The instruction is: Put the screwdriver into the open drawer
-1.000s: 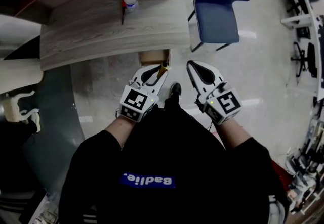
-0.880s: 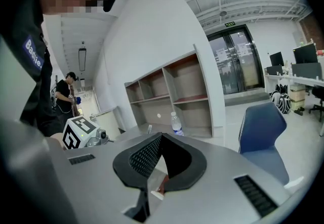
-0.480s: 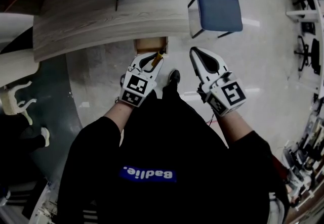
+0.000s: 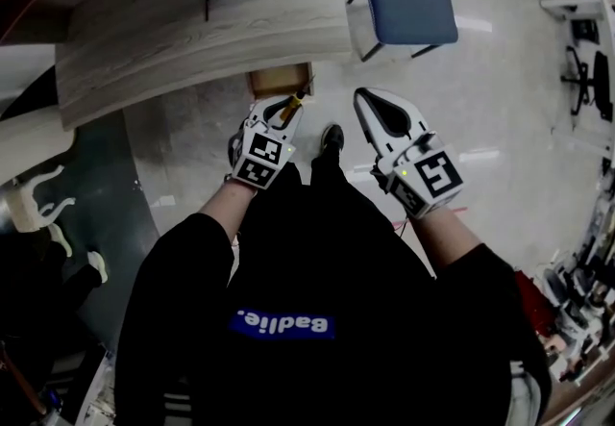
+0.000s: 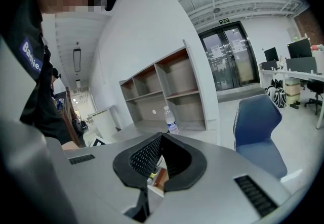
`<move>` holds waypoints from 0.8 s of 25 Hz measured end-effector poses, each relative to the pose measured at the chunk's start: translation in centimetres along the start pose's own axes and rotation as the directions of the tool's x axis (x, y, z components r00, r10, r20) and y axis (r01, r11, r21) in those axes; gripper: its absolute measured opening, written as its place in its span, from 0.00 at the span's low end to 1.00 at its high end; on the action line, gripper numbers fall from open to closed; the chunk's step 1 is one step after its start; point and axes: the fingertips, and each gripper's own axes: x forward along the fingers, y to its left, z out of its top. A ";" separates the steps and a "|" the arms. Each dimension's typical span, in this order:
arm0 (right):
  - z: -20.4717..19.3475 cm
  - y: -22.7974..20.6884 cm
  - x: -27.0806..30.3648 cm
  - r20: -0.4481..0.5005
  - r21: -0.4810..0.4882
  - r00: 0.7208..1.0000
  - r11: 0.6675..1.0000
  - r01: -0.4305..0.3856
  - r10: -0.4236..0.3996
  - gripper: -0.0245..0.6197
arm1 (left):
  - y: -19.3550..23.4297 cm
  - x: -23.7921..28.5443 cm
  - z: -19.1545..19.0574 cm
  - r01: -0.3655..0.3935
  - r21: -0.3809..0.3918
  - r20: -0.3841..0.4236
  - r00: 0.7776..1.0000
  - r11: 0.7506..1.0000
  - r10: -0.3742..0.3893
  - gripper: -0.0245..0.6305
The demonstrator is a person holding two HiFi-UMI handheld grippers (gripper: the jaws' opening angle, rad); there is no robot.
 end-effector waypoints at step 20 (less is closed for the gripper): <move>-2.0 -0.6 0.6 -0.033 0.048 0.999 0.999 0.010 -0.009 0.08 | 2.7 6.5 -8.3 -0.012 0.082 -0.203 0.979 0.997 0.028 0.15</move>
